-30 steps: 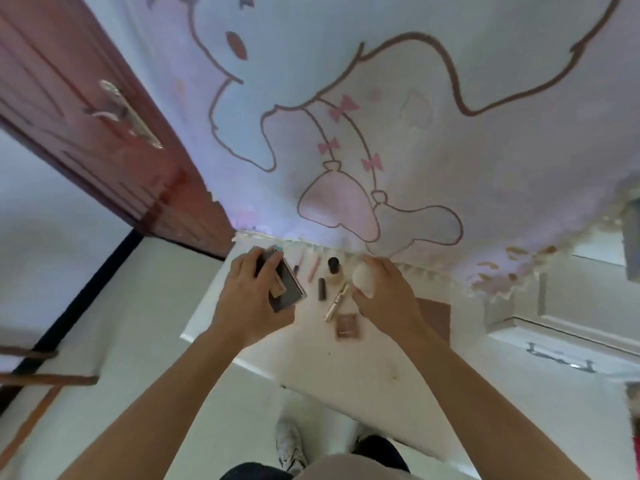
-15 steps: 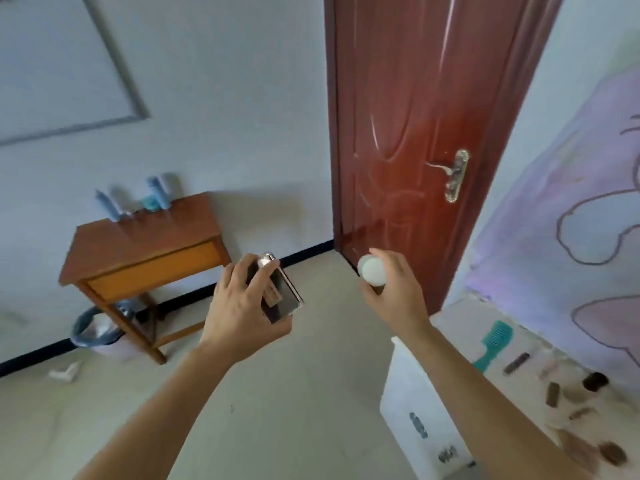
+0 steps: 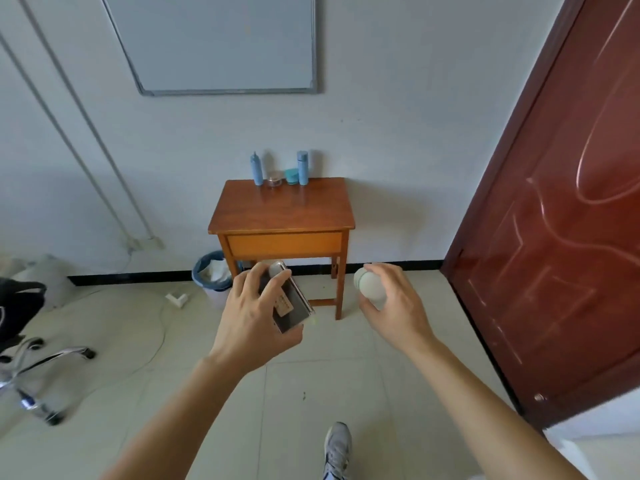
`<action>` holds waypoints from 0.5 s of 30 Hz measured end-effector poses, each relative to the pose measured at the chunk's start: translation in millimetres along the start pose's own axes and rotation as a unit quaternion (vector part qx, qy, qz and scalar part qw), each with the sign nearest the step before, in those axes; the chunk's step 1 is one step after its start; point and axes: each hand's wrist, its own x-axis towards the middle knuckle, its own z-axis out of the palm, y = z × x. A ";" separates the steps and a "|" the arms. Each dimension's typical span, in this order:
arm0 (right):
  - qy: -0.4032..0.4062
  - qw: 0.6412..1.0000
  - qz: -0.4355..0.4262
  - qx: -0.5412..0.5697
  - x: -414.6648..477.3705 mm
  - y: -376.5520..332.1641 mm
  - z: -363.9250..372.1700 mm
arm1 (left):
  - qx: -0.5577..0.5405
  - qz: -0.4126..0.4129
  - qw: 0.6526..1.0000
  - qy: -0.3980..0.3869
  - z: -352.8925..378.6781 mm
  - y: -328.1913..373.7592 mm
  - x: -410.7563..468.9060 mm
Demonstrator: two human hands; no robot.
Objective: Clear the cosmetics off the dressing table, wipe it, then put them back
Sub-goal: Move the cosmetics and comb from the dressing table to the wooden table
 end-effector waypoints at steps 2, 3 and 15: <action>0.000 1.000 -0.002 0.008 29.2 4.2 28.7 | 0.010 0.003 1.000 -0.003 9.7 -26.0 19.5; -0.003 1.000 -0.002 0.012 44.9 7.2 43.5 | 0.015 0.004 1.000 -0.002 14.7 -39.1 32.5; 0.001 0.999 -0.014 0.043 331.4 41.5 175.5 | 0.065 0.029 0.997 -0.008 45.4 -195.8 326.7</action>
